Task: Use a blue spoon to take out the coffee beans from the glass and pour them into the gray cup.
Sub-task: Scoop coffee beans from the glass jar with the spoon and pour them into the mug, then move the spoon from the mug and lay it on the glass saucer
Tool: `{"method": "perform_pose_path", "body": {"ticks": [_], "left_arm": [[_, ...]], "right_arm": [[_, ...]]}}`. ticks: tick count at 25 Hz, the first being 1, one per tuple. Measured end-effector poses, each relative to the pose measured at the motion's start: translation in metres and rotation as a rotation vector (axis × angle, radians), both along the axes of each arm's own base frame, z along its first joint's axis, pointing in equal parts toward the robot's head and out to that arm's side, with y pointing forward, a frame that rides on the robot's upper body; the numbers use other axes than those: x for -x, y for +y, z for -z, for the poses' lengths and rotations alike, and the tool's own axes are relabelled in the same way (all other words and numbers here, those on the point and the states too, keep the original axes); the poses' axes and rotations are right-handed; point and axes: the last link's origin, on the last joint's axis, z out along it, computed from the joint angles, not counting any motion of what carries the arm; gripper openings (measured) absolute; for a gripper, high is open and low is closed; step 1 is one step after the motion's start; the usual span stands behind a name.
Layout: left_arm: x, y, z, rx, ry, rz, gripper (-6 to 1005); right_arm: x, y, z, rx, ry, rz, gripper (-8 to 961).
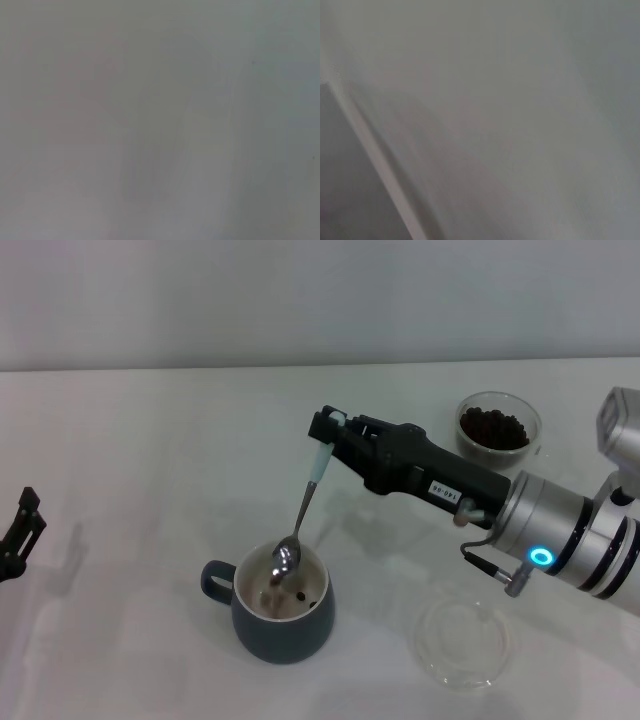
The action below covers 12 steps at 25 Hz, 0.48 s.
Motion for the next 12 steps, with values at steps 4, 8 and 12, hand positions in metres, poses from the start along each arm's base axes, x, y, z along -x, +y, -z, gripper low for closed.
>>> {"method": "perform_pose_path", "body": {"ticks": [4, 8, 12], "left_arm": [[0.001, -0.001, 0.0, 0.001, 0.0, -0.003, 850], [0.001, -0.002, 0.0, 0.001, -0.003, -0.005, 850], [0.001, -0.002, 0.0, 0.0, -0.003, -0.005, 849]], "right_arm": [[0.001, -0.003, 0.001, -0.041, -0.035, -0.046, 183], [-0.006, -0.006, -0.013, -0.055, 0.033, -0.036, 184], [-0.031, -0.011, -0.046, -0.051, 0.193, 0.053, 185]]}}
